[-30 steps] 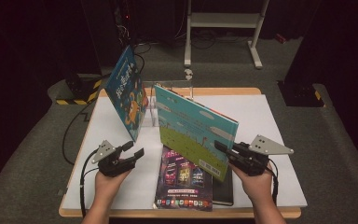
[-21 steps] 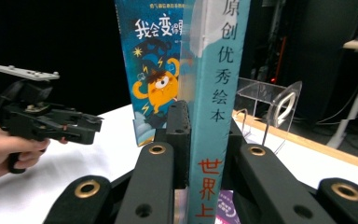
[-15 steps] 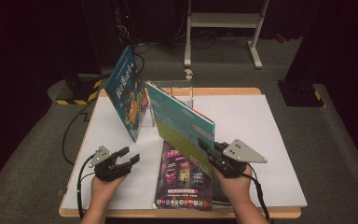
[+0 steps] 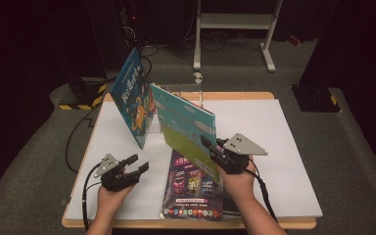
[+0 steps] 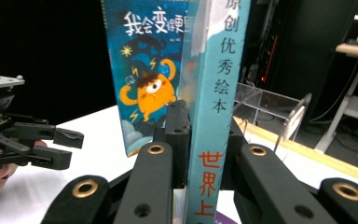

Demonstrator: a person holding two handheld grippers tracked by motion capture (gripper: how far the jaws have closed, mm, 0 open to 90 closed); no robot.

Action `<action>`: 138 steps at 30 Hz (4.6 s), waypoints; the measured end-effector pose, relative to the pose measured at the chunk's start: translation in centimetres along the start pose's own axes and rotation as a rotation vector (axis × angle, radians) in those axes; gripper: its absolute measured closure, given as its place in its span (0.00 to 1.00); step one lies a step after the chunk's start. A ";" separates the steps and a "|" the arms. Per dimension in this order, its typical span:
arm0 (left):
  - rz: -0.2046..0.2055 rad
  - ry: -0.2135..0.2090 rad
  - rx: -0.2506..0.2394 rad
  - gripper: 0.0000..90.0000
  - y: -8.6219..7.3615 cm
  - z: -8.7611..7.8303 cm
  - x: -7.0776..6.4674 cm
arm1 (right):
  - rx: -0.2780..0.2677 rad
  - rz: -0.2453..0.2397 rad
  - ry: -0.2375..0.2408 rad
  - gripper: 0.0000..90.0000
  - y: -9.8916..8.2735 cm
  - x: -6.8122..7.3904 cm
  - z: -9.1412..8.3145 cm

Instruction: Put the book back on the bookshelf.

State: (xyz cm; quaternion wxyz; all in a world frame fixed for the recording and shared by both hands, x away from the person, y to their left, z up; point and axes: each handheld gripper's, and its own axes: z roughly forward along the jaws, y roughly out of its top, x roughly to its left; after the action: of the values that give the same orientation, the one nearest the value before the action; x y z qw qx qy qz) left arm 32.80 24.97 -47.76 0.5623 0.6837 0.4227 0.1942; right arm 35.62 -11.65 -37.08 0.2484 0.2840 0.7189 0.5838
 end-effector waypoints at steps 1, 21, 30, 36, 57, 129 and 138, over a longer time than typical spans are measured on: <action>0.000 -0.005 -0.003 0.43 0.0 0.1 -0.1 | 0.003 0.010 0.002 0.89 0.1 -0.2 0.0; 0.070 -0.019 -0.139 0.59 7.0 4.0 -6.8 | 0.017 -0.005 0.072 0.85 0.0 3.2 -0.2; 0.079 0.001 -0.154 0.58 8.0 4.6 -7.1 | 0.020 0.045 0.175 0.74 -0.8 2.5 -1.3; 0.076 -0.001 -0.153 0.57 8.1 4.7 -6.9 | 0.029 0.011 0.173 0.81 -1.7 2.2 -3.2; 0.037 -0.298 -0.201 0.12 9.7 0.2 -11.5 | 0.025 -0.062 0.259 0.78 -2.3 6.0 -2.2; 0.115 0.188 -0.138 0.89 6.3 -12.3 -4.6 | 0.068 0.192 0.045 0.67 -10.0 -4.7 -4.5; 0.128 0.158 -0.131 0.89 5.7 -12.7 -4.0 | 0.079 0.190 0.036 0.66 -10.2 -4.5 -4.7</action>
State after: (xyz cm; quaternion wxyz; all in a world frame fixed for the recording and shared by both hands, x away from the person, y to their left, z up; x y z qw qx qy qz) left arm 23.15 29.38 -37.92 0.5571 0.6537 0.4076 0.3103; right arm 34.39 -19.71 -46.07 0.1675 0.3499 0.7156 0.5809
